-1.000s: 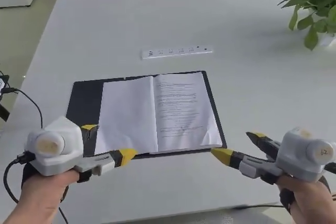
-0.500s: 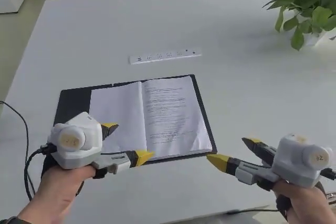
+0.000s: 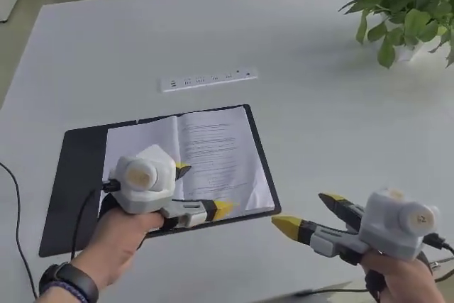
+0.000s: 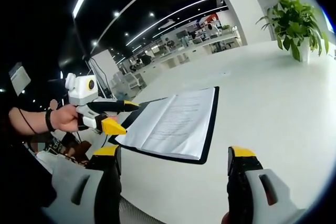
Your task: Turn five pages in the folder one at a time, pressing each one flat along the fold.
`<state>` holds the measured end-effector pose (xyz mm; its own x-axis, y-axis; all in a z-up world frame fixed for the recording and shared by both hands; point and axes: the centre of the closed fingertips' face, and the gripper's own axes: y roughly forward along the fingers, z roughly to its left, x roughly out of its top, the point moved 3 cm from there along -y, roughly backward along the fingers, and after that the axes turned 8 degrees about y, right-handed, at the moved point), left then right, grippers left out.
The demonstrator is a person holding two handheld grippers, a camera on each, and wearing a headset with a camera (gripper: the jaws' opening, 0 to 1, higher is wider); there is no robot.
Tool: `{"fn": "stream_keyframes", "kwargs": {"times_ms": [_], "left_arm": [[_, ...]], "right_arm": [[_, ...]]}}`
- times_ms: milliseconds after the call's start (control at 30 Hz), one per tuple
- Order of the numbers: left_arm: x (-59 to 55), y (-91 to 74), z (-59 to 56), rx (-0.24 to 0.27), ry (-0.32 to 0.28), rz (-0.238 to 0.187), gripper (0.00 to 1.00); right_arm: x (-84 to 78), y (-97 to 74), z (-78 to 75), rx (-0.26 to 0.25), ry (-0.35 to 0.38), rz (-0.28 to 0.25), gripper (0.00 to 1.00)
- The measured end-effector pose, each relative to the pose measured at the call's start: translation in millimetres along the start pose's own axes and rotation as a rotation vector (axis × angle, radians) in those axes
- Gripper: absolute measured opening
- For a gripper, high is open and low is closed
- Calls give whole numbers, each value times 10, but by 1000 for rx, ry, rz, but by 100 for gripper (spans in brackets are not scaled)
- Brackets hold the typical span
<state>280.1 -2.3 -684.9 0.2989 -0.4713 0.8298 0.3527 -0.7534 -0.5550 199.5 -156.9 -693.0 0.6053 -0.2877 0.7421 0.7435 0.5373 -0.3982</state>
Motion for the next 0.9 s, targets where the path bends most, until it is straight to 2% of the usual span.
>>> {"fn": "stream_keyframes", "kwargs": {"times_ms": [233, 433, 567, 667, 733, 900], "left_arm": [[17, 287, -49, -36, 15, 19, 71], [20, 527, -83, -44, 24, 32, 71], [-37, 702, -101, -35, 44, 72, 69], [-67, 818, -81, -10, 54, 82, 72], [-128, 904, -66, -11, 40, 105, 72], [-203, 1051, -68, -5, 26, 127, 72]], "right_arm": [[-2, -14, -62, -4, 15, -3, 82], [2, -14, -60, 2, 22, -1, 82], [-10, 3, -53, 10, 22, 8, 81], [-23, 14, -56, 13, 27, 14, 80], [-25, 15, -63, 12, 29, 16, 80], [-40, 13, -81, 19, 40, 23, 80]]}}
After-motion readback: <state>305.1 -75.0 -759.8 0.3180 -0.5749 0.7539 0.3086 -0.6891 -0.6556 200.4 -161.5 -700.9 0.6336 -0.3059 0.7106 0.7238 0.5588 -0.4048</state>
